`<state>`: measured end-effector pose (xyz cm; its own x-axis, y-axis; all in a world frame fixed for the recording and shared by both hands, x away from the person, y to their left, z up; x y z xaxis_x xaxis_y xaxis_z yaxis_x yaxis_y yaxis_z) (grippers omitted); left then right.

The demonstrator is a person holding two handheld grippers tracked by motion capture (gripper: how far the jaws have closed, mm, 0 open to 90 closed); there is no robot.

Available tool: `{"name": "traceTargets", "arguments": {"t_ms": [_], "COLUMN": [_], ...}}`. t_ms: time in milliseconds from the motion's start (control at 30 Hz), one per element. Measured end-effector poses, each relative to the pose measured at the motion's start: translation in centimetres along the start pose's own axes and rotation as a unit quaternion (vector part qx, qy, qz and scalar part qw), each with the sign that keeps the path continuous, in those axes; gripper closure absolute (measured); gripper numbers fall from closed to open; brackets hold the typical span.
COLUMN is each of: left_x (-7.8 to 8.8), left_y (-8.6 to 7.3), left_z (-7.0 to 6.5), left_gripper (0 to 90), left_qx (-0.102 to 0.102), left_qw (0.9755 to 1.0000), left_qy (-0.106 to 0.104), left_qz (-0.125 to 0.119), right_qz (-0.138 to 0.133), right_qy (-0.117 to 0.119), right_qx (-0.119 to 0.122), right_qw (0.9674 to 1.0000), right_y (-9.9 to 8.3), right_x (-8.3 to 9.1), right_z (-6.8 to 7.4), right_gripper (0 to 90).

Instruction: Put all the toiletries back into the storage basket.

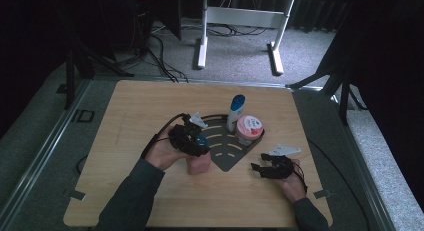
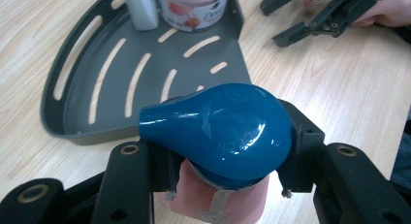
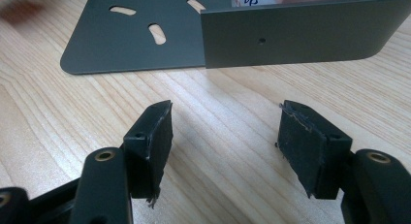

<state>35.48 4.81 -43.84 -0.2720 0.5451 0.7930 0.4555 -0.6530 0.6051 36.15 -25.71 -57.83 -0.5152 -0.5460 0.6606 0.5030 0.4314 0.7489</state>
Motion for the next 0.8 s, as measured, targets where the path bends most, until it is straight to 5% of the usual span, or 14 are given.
{"name": "traceTargets", "arguments": {"t_ms": [800], "left_x": [-2.0], "left_y": [2.5], "left_z": [-1.7], "left_gripper": [51.0], "left_qx": [-0.025], "left_qw": [0.9993], "left_qy": [-0.028], "left_qz": [-0.003], "right_qz": [-0.001], "right_qy": [0.001], "right_qx": [0.003], "right_qw": [1.0], "right_y": [0.0], "right_x": [0.0], "right_z": [-0.1], "right_gripper": [37.0]}}
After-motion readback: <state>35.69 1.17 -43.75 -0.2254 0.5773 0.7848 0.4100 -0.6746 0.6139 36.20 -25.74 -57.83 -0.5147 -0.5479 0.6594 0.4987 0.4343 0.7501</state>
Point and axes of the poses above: each handheld gripper's, and its own axes: x roughly backward along the jaws, y roughly out of its top, z roughly to its left, the point moved 3 cm from there along -x, roughly forward along the jaws, and after that the axes turned 1 degree about -y, right-handed, at the moved point
